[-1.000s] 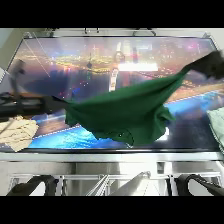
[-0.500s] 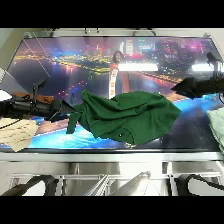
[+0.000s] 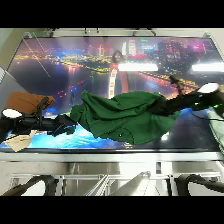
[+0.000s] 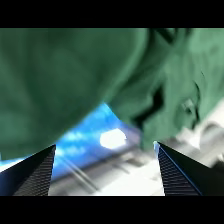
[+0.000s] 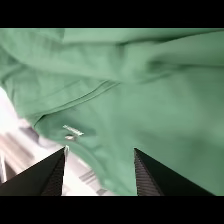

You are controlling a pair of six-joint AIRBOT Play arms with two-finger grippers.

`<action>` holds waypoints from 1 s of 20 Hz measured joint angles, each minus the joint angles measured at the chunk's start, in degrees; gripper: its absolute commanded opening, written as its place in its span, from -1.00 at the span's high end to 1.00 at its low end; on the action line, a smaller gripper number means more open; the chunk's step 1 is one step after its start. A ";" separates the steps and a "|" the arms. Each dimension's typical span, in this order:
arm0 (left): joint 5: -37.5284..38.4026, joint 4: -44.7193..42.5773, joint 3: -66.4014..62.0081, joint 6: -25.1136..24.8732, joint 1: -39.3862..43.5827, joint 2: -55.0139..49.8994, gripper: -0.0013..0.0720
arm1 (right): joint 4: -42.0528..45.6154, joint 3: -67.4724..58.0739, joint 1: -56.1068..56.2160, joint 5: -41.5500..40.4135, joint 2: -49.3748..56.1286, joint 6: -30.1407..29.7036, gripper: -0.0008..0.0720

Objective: Fold the shirts.

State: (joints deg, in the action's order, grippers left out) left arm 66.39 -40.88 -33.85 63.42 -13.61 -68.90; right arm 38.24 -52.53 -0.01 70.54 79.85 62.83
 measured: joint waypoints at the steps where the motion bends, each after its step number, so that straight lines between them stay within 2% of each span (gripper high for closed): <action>1: -1.79 0.00 0.35 -0.11 -0.04 0.00 -0.94 | -1.31 0.31 2.99 -0.90 0.72 0.22 -0.28; 6: -7.15 0.00 0.98 -1.64 -0.07 -2.12 -0.94 | -9.55 0.96 16.55 -5.29 5.68 0.81 -0.28; 12: -6.58 5.01 0.96 -7.15 -0.13 -9.09 -0.93 | -19.56 1.07 27.34 -8.52 12.39 -0.11 -0.28; 13: -6.51 6.32 0.98 -8.44 -0.13 -9.90 -0.74 | -20.98 1.07 28.35 -9.18 13.33 -0.42 -0.28; 14: -6.71 7.37 1.03 -9.81 -0.13 -10.64 -0.08 | -22.45 1.07 29.18 -9.90 14.27 -0.90 -0.27; 15: -7.69 7.63 1.05 -11.02 -0.13 -11.41 0.50 | -24.17 1.05 29.73 -10.49 15.13 -1.42 -0.24; 16: -8.57 8.37 0.90 -12.11 -0.13 -12.26 0.93 | -25.88 1.03 30.14 -10.99 15.93 -2.08 -0.14; 17: -8.55 8.94 0.57 -13.05 -0.11 -12.98 0.92 | -27.91 0.96 30.45 -11.43 16.65 -2.84 0.11; 18: -8.07 9.31 0.00 -13.62 -0.09 -13.64 0.92 | -29.83 0.90 30.62 -11.78 17.09 -3.65 0.21; 19: -7.26 9.77 -0.79 -14.08 -0.09 -14.32 0.92 | -32.22 0.76 30.82 -12.04 17.53 -4.66 0.45; 20: -6.36 10.05 -1.77 -14.47 -0.09 -14.75 0.92 | -33.73 0.55 30.91 -12.22 17.79 -5.46 0.92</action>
State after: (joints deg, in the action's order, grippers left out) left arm 60.03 -30.83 -35.62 48.95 -13.69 -83.66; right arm 4.51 -51.99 30.89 58.33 97.65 57.36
